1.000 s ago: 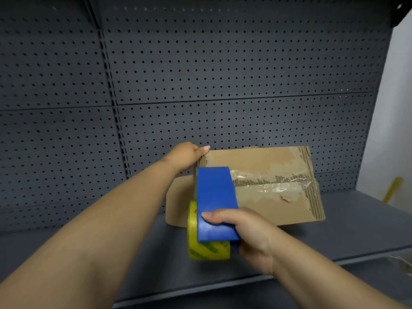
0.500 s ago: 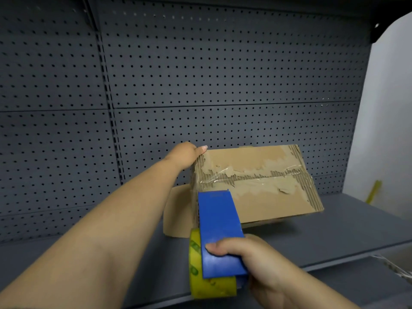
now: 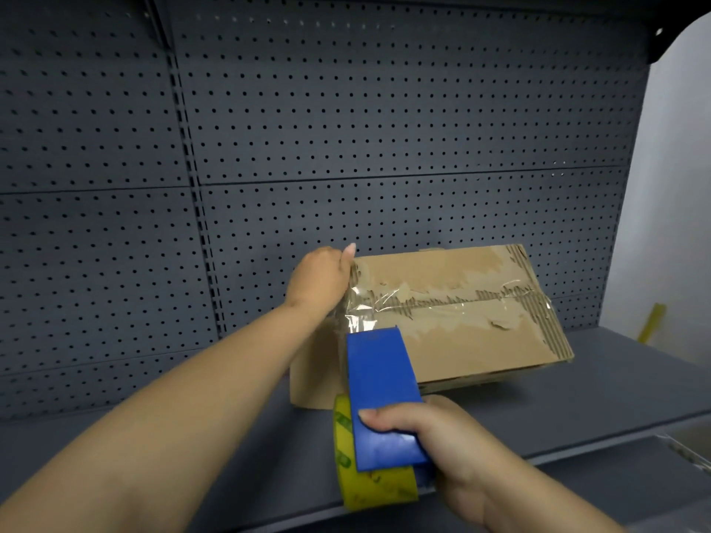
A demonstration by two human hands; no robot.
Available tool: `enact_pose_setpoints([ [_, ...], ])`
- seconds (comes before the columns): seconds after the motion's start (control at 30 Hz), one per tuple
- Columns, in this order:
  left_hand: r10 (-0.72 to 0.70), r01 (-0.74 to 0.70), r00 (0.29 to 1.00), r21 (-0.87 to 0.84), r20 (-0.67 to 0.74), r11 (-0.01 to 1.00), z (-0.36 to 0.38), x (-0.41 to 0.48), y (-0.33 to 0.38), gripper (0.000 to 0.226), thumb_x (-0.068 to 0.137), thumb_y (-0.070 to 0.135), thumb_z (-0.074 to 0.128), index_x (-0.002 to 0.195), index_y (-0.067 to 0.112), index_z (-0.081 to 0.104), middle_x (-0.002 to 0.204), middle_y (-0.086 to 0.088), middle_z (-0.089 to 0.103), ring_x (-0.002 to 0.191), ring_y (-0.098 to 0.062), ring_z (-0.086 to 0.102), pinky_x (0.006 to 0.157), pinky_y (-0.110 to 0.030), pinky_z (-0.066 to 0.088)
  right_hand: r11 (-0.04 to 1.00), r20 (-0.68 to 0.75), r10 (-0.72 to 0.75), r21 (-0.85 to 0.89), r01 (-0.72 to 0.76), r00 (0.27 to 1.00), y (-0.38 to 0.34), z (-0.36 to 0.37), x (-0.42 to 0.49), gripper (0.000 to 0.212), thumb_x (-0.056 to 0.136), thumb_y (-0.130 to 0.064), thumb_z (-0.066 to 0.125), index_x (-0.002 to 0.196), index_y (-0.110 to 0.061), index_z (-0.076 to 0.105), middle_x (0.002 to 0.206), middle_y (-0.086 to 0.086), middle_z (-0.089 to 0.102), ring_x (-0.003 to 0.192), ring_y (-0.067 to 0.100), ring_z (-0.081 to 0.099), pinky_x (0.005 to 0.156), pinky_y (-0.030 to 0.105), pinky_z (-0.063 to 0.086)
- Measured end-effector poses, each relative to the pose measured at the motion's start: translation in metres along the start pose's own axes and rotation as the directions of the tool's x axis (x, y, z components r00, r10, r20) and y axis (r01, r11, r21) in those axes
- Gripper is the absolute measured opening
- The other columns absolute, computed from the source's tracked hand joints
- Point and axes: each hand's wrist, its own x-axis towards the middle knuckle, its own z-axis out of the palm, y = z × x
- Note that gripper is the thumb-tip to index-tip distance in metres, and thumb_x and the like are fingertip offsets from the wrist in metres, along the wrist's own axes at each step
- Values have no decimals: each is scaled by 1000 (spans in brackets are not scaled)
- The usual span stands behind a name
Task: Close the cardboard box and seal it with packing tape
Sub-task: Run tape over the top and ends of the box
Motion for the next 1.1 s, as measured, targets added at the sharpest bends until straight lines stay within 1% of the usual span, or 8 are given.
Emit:
enact_pose_setpoints([
  [0.07, -70, 103, 990, -289, 123, 952, -1, -10, -2, 53, 100, 41, 22, 97, 7, 62, 104, -9, 63, 99, -20, 56, 87, -31, 41, 1000, -16, -7, 15, 8, 1000, 0, 0, -1, 41, 47, -18, 77, 85, -4, 75, 78, 11, 75, 62, 23, 69, 57, 26, 53],
  [0.1, -85, 159, 975, -385, 203, 909, 0, -15, -4, 53, 100, 43, 20, 127, 11, 53, 134, -5, 52, 125, -18, 45, 105, -32, 31, 1000, -21, -6, 15, 7, 1000, 0, 0, -1, 42, 46, -19, 77, 86, -4, 74, 78, 11, 75, 61, 22, 69, 57, 27, 52],
  [0.17, -30, 184, 944, -447, 330, 876, 4, -22, -6, 56, 99, 46, 18, 149, 21, 15, 157, 5, 12, 144, -11, 9, 116, -32, 7, 1000, -27, -2, 14, 2, 1000, 1, 1, 0, 46, 46, -20, 78, 89, -5, 74, 80, 10, 75, 66, 23, 69, 61, 28, 54],
  [0.27, 18, 191, 913, -467, 407, 863, 11, -27, -5, 60, 99, 44, 20, 148, 26, -11, 157, 9, -14, 143, -9, -9, 115, -33, -1, 1000, -29, 13, 8, -13, 999, 2, 3, 0, 51, 45, -22, 79, 93, -7, 73, 87, 10, 76, 79, 26, 70, 73, 34, 56],
  [0.43, 8, 159, 924, -404, 381, 901, 22, -26, -5, 60, 101, 35, 20, 146, 19, -17, 156, 4, -17, 143, -10, -10, 113, -25, -1, 1000, -15, 6, 8, -5, 1000, 2, 1, 0, 51, 47, -24, 78, 95, -8, 73, 90, 9, 76, 85, 26, 70, 79, 34, 55],
  [0.63, -35, 176, 930, -361, 366, 916, 25, -22, -2, 58, 101, 35, 19, 147, 20, -13, 158, 4, -11, 144, -11, -5, 115, -27, 3, 1000, 15, 8, 4, -8, 1000, 9, -3, -6, 51, 48, -22, 77, 97, -9, 72, 89, 6, 76, 85, 22, 69, 71, 28, 53],
  [0.83, -120, 236, 917, -277, 380, 931, 29, -9, -6, 57, 101, 35, 19, 148, 20, -9, 159, 0, -5, 145, -16, 4, 118, -35, 11, 994, 212, 96, -64, -85, 973, 23, -10, -26, 67, 44, -31, 81, 109, -17, 69, 107, -3, 72, 106, 16, 64, 103, 34, 41],
  [1.1, -164, 171, 983, -86, 77, 982, 33, -12, 2, 53, 98, 37, 35, 145, 15, 27, 127, -4, 34, 117, -20, 37, 104, -35, 35, 987, 104, 161, -15, -160, 982, 24, -13, -17, 54, 42, -23, 83, 92, -6, 75, 95, 12, 74, 93, 28, 68, 91, 38, 51],
])
